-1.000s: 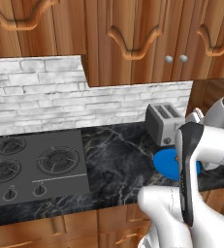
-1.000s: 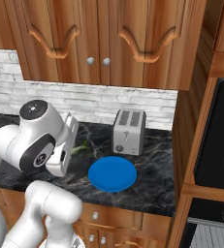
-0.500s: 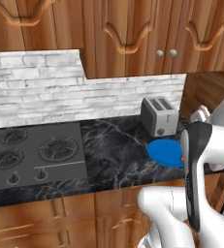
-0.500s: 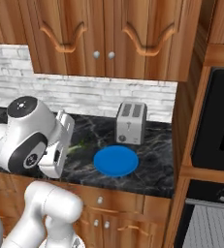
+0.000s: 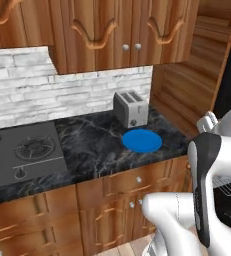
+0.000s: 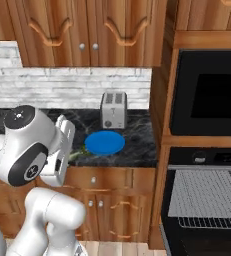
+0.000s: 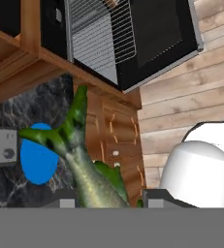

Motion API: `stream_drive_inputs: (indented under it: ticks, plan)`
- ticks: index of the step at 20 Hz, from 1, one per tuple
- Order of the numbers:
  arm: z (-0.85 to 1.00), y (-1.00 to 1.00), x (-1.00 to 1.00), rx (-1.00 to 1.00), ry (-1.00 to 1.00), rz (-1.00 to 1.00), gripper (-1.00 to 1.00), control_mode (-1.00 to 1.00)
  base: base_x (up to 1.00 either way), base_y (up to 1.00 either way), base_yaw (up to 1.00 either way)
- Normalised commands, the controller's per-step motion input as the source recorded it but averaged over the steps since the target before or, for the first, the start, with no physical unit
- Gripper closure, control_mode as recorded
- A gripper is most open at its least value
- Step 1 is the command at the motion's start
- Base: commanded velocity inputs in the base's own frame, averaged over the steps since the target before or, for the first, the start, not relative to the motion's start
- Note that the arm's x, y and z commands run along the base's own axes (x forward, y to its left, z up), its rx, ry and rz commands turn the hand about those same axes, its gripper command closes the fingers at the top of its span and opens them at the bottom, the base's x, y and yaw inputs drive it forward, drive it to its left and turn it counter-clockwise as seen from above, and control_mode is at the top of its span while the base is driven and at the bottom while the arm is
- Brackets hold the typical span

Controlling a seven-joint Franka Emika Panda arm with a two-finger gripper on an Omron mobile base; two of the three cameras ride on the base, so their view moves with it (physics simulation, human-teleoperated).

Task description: Place the fish on the rack of the oven, and slide the rack back inside. Close the oven door.

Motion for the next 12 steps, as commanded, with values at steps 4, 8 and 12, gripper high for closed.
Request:
stream_drive_inputs:
  ticks: [4, 8, 12]
  plan:
    - [0.0, 0.0, 0.0, 0.0, 0.0, 0.0, 1.0, 1.0, 0.0, -0.02, -0.51]
    - [0.0, 0.0, 0.0, 0.0, 0.0, 0.0, 1.0, 1.0, 0.01, 0.0, -0.52]
    - [0.0, 0.0, 0.0, 0.0, 0.0, 0.0, 1.0, 1.0, 0.0, -0.18, -0.5]
